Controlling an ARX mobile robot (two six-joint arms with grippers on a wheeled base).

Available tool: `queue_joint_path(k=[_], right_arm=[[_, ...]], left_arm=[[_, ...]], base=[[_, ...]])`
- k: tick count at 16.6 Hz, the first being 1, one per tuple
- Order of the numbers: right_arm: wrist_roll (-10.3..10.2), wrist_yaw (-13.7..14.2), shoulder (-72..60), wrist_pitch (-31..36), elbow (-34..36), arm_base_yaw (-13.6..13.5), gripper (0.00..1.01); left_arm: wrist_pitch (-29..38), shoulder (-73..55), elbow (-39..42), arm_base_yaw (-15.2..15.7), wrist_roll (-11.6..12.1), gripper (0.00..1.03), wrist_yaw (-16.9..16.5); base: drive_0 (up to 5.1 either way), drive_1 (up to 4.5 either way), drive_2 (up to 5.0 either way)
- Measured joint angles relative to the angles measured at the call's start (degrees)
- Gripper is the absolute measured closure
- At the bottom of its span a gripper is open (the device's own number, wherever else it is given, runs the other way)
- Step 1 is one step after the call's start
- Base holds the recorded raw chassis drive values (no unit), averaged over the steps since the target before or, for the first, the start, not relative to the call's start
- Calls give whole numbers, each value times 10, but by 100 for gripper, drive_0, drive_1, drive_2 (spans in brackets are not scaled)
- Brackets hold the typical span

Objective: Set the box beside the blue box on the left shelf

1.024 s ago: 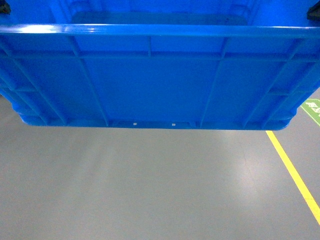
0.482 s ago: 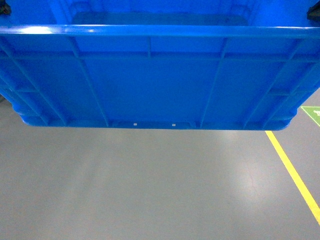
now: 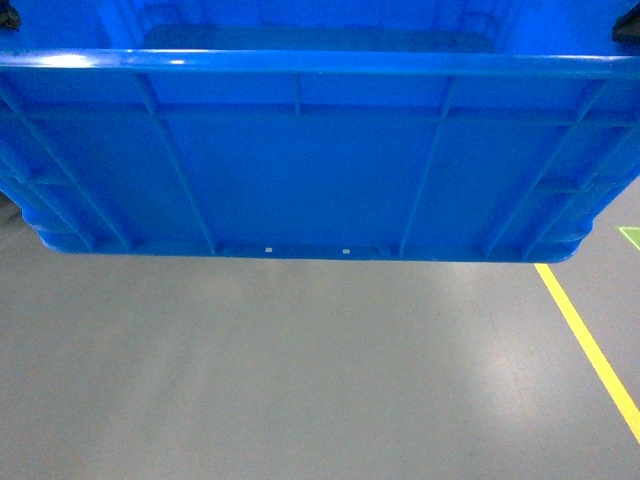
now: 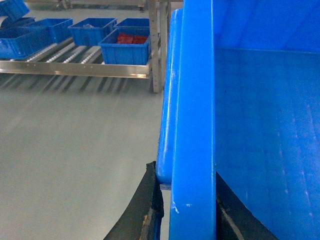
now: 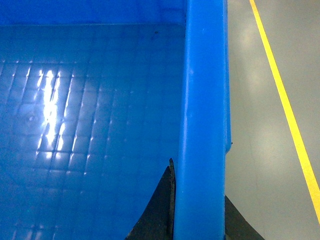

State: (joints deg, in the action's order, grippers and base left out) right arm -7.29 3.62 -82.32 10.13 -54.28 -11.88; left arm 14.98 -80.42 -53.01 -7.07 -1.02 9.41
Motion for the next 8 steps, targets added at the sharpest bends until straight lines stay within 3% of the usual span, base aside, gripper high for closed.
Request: queue_joint_path(k=[8], right_arm=[[0, 0, 0, 0, 0, 0, 94]], left_arm=[[0, 0, 0, 0, 0, 87, 0]], base=[[-1, 433, -434]])
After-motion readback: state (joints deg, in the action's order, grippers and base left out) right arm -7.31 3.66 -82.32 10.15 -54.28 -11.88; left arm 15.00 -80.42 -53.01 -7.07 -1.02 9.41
